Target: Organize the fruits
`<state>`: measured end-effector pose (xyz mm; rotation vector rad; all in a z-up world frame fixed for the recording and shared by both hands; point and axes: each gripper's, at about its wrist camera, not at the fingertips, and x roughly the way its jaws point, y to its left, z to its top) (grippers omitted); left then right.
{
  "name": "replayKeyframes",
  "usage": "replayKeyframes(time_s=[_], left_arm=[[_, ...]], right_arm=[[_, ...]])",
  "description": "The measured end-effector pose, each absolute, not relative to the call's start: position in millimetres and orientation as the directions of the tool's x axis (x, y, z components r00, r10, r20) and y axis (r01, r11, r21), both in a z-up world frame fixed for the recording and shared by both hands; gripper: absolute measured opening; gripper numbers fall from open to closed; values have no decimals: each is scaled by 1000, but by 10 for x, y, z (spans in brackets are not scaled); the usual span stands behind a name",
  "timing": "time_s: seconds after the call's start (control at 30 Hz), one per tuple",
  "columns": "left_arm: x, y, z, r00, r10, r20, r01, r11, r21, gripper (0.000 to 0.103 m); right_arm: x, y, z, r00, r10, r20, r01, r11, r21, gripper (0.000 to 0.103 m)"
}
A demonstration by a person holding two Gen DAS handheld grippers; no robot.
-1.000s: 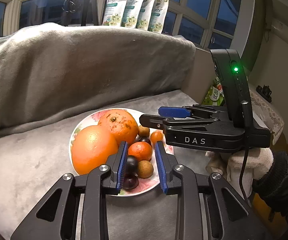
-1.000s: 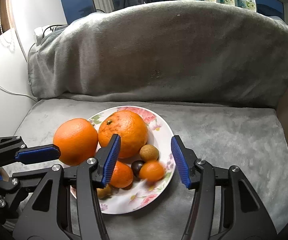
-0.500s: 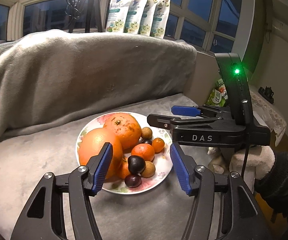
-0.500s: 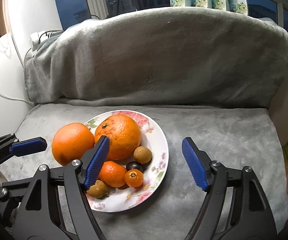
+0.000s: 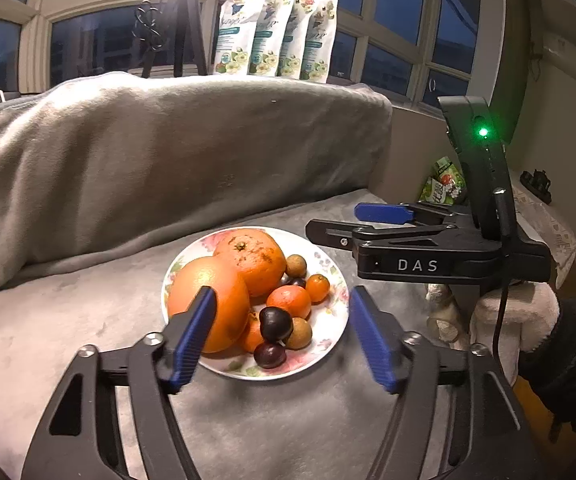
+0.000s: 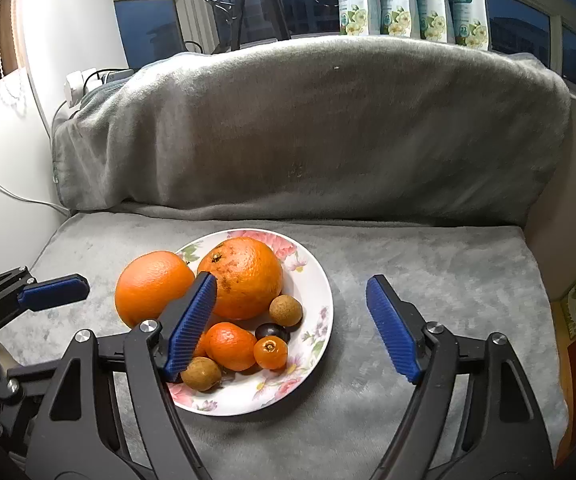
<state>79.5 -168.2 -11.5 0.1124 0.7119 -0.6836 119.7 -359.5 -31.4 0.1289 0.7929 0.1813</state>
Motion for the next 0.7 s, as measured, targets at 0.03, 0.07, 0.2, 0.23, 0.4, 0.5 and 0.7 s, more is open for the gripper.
replayKeyframes(time_s=[0.03, 0.07, 0.2, 0.23, 0.4, 0.5, 0.7], left_arm=[[796, -1686, -116, 552, -537, -638, 612, 780, -127, 72], [790, -1688, -118, 553, -533, -641, 610, 782, -124, 74], [792, -1688, -115, 559, -518, -648, 599, 792, -117, 81], [792, -1686, -114, 558, -518, -648, 599, 792, -118, 81], [779, -1672, -108, 558, -513, -652, 593, 796, -119, 81], [771, -1663, -100, 557, -513, -653, 590, 798, -124, 81], [748, -1640, -77, 559, -514, -651, 586, 800, -128, 81]], right_arm=[[1197, -3590, -304, 689, 208, -695, -113, 977, 181, 80], [1192, -3589, -294, 689, 209, -694, -113, 977, 182, 80], [1179, -3590, -283, 689, 209, -694, -114, 977, 181, 84], [1178, -3581, -278, 688, 210, -695, -115, 977, 182, 92], [1128, -3553, -243, 697, 215, -684, -119, 975, 185, 94], [1118, -3547, -237, 697, 215, -684, -119, 975, 186, 94], [1066, -3512, -225, 691, 217, -690, -123, 975, 183, 94]])
